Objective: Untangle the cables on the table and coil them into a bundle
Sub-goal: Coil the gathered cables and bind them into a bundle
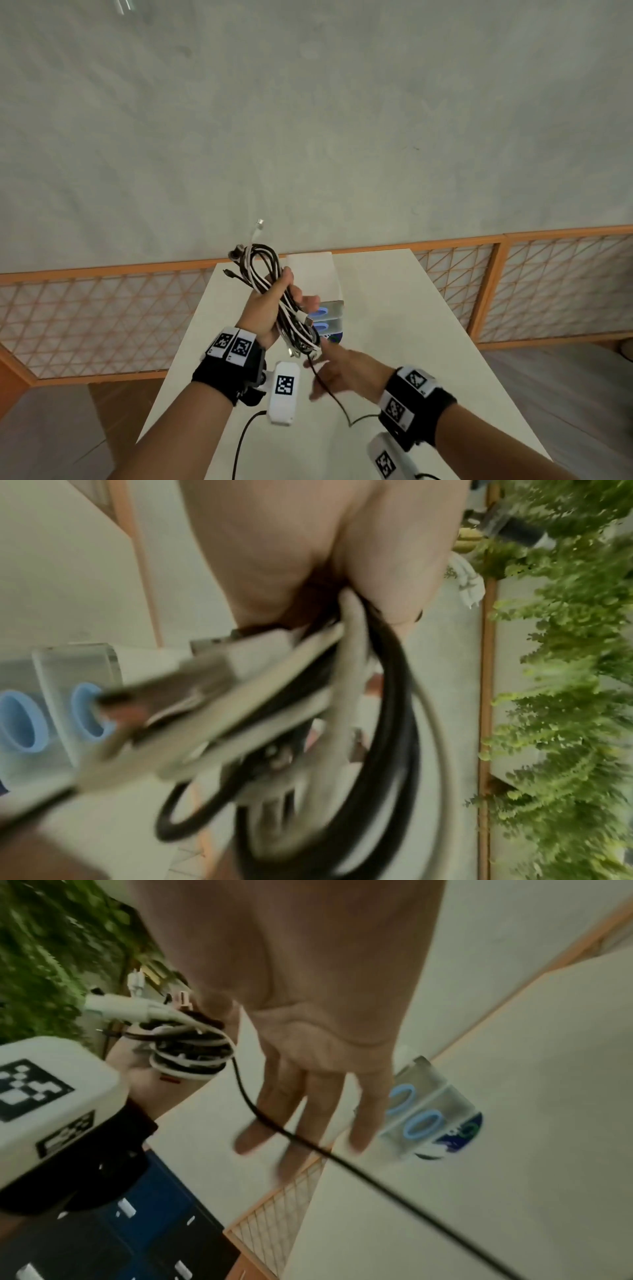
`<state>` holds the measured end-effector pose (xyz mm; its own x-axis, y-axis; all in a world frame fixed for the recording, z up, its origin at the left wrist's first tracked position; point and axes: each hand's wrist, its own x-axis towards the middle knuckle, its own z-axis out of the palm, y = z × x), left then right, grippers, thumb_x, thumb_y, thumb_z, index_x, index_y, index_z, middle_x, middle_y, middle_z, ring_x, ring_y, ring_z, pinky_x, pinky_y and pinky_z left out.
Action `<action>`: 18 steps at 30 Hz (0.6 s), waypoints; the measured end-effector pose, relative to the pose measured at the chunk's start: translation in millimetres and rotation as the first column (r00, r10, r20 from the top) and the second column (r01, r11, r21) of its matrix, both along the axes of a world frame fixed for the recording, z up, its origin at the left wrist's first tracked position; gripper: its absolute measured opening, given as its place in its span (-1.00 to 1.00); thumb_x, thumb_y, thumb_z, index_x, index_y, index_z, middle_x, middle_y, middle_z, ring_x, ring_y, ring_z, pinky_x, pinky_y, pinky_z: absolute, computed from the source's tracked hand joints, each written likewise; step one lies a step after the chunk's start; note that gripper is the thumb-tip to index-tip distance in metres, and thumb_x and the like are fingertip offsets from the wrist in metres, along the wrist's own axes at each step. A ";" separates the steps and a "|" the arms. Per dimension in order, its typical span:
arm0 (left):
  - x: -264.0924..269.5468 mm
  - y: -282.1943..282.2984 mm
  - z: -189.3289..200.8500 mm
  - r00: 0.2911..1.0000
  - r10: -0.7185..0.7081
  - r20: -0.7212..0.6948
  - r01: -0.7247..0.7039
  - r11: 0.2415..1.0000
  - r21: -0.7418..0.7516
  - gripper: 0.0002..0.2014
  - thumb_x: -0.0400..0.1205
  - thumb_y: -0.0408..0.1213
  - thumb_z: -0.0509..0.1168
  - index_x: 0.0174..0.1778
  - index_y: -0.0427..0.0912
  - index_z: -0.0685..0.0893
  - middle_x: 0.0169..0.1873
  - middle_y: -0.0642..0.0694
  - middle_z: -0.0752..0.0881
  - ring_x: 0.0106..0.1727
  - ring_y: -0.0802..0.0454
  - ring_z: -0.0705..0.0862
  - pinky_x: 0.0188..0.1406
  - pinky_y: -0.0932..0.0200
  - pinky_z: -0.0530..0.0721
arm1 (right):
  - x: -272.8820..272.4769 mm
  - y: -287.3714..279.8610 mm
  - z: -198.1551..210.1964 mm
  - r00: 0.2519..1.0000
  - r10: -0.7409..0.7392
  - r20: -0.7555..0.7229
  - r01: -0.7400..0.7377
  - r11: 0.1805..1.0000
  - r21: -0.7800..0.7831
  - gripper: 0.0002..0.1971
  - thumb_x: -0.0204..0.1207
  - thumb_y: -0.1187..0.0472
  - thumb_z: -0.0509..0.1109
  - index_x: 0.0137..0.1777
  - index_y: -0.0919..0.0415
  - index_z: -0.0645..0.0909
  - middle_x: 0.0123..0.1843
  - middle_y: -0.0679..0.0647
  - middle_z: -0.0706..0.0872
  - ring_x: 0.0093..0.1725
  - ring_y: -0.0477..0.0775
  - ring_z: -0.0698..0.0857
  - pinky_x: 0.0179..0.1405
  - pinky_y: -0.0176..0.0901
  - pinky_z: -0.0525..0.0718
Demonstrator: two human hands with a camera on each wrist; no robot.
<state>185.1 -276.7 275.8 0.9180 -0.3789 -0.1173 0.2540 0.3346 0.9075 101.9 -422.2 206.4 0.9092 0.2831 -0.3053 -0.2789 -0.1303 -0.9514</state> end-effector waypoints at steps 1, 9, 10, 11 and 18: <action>1.9 0.3 -1.8 1.000 0.020 -0.018 -0.019 1.000 0.013 -0.52 0.66 0.01 0.20 -0.52 -0.19 0.47 -0.55 -0.18 0.64 -0.47 -0.08 0.72 -0.43 0.06 0.73 | -3.3 -3.2 -5.7 1.000 -0.017 -0.024 0.018 0.998 0.062 -0.63 0.60 -0.14 0.14 0.06 0.12 0.61 -0.37 0.06 0.66 -0.36 0.08 0.73 -0.12 -0.03 0.67; 32.0 4.1 -28.6 0.925 0.362 -0.112 -0.365 0.931 -0.002 -0.58 0.64 -0.04 0.29 -0.49 -0.10 0.36 -0.70 0.03 0.32 -0.73 0.11 0.32 -0.59 0.26 0.40 | -28.2 -21.1 17.0 0.917 0.322 0.234 -0.122 0.787 -0.604 -0.74 0.63 0.21 0.16 0.15 0.03 0.65 -0.47 -0.10 0.45 -0.50 -0.17 0.43 -0.35 -0.46 0.39; 33.5 3.3 -34.0 0.919 0.386 -0.078 -0.382 0.922 0.062 -0.59 0.63 -0.06 0.30 -0.48 -0.12 0.37 -0.71 0.03 0.34 -0.73 0.09 0.33 -0.55 0.24 0.41 | -26.6 -19.9 32.2 0.885 0.389 0.257 -0.130 0.735 -0.665 -0.73 0.61 0.24 0.18 0.17 0.05 0.67 -0.43 -0.10 0.48 -0.48 -0.20 0.47 -0.33 -0.51 0.38; 33.3 2.0 -39.1 0.917 0.397 -0.036 -0.390 0.912 0.127 -0.61 0.62 -0.06 0.32 -0.46 -0.13 0.41 -0.72 0.02 0.37 -0.73 0.07 0.35 -0.51 0.21 0.42 | -24.0 -17.3 49.1 0.849 0.447 0.283 -0.129 0.693 -0.709 -0.73 0.59 0.26 0.20 0.17 0.10 0.69 -0.40 -0.09 0.52 -0.45 -0.21 0.50 -0.30 -0.52 0.37; 6.3 -23.8 -50.2 0.947 0.043 0.319 -0.207 0.840 0.502 -0.68 0.55 -0.59 0.29 -0.42 -0.13 0.47 -0.69 0.11 0.59 -0.66 0.33 0.57 -0.36 0.11 0.56 | 6.5 17.6 154.9 0.562 0.790 0.243 0.040 0.268 -0.963 -0.78 0.52 0.18 0.30 -0.04 0.23 0.76 -0.14 0.12 0.81 -0.21 0.08 0.66 -0.37 -0.24 0.41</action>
<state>191.5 -300.4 225.7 0.9764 -0.2157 0.0080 -0.0520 -0.1992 0.9786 108.3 -404.6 361.3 0.7747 0.6262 -0.0880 0.6238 -0.7796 -0.0558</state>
